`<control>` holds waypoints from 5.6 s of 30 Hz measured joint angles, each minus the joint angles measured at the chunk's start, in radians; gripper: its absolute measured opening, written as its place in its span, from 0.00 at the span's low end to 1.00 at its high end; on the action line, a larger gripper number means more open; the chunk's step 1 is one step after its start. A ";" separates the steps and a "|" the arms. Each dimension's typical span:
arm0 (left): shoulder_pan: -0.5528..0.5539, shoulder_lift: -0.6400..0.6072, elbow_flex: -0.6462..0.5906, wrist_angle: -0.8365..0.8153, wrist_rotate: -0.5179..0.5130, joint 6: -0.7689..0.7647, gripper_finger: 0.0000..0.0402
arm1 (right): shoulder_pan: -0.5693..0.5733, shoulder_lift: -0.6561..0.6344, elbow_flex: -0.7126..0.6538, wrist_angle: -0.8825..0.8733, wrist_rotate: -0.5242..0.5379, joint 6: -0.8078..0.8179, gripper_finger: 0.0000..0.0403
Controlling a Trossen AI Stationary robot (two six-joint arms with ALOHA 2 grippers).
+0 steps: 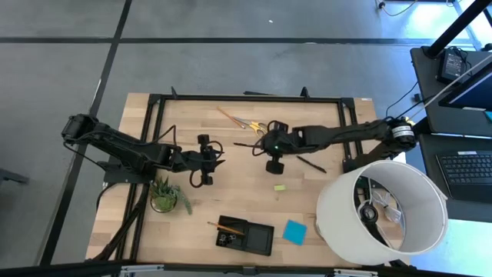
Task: Pick and place office supplies into organizer
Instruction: Put the left black pen into the black desk organizer
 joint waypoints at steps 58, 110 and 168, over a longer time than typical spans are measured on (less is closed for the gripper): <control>0.078 0.325 0.313 0.216 0.076 0.118 0.32 | 0.048 0.052 0.290 -0.205 -0.134 -0.064 0.03; 0.038 0.303 0.334 0.174 0.078 0.030 0.08 | 0.076 0.048 0.255 -0.294 -0.134 -0.045 0.39; -0.309 0.651 0.089 1.480 0.580 -0.268 0.08 | 0.101 -0.173 -0.584 0.759 -0.132 0.169 0.39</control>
